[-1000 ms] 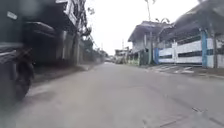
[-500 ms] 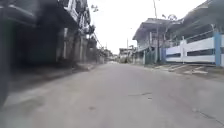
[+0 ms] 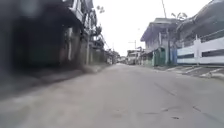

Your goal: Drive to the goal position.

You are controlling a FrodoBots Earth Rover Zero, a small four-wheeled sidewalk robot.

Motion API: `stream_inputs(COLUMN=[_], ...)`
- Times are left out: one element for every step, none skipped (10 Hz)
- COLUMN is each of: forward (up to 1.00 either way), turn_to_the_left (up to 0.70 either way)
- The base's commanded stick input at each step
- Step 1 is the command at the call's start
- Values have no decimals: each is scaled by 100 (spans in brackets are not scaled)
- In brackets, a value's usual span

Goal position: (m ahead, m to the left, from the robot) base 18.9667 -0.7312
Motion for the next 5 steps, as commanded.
stream_inputs(forward=[100, 100, 100, 100, 100], turn_to_the_left=[0, 0, 0, 0, 0])
